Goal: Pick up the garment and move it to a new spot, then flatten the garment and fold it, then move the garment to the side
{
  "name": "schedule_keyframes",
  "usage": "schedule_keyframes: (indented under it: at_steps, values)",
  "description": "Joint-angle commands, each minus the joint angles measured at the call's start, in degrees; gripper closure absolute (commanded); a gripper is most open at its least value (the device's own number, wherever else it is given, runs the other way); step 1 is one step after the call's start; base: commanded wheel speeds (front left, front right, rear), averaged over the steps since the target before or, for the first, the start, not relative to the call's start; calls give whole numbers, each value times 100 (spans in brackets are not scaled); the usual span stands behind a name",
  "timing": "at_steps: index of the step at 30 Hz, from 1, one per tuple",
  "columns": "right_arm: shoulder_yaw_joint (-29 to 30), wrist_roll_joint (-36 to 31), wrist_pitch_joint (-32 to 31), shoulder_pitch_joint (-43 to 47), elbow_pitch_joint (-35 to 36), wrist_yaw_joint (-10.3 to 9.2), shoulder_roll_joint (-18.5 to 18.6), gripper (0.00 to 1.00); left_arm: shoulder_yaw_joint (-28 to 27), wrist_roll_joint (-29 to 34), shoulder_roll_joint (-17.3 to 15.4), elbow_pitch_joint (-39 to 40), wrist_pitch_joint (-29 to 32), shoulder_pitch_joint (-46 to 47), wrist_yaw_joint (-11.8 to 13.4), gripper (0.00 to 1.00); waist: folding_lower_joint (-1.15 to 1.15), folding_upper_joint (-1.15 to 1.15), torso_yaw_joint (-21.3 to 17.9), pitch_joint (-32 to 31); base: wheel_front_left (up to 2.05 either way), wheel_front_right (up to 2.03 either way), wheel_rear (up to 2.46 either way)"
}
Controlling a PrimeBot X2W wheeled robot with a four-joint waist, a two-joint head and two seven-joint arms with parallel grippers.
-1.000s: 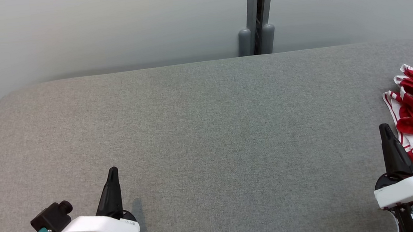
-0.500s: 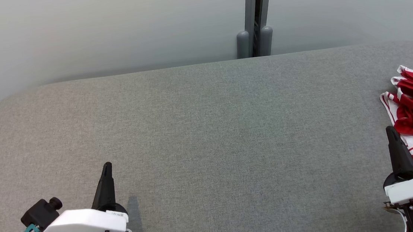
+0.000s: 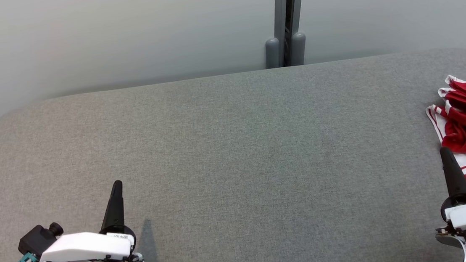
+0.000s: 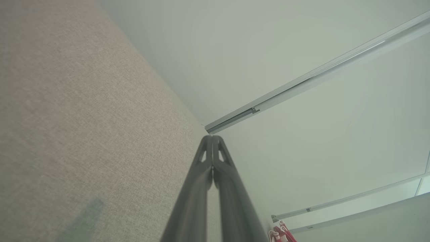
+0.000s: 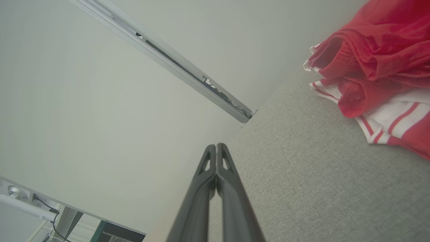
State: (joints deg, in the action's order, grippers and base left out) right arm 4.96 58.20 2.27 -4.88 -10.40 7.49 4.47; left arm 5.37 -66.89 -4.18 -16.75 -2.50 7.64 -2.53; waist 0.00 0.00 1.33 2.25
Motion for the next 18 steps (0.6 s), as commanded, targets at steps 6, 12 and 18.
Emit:
schedule_keyframes:
  at_steps: [6,12,18]
  values:
    - [105,511,-119,5,5,1,13,100,-96,-412,-29,-29,111,233,-113,100,0,0,-13,-22,0,0,0]
    - [163,887,-197,17,-13,1,-9,100,-155,-725,-32,-86,199,306,-168,100,0,0,-26,-43,0,0,0]
    - [221,1245,-285,20,-30,1,-30,100,-205,-1017,-34,-140,296,346,-210,100,0,0,-39,-63,0,0,0]
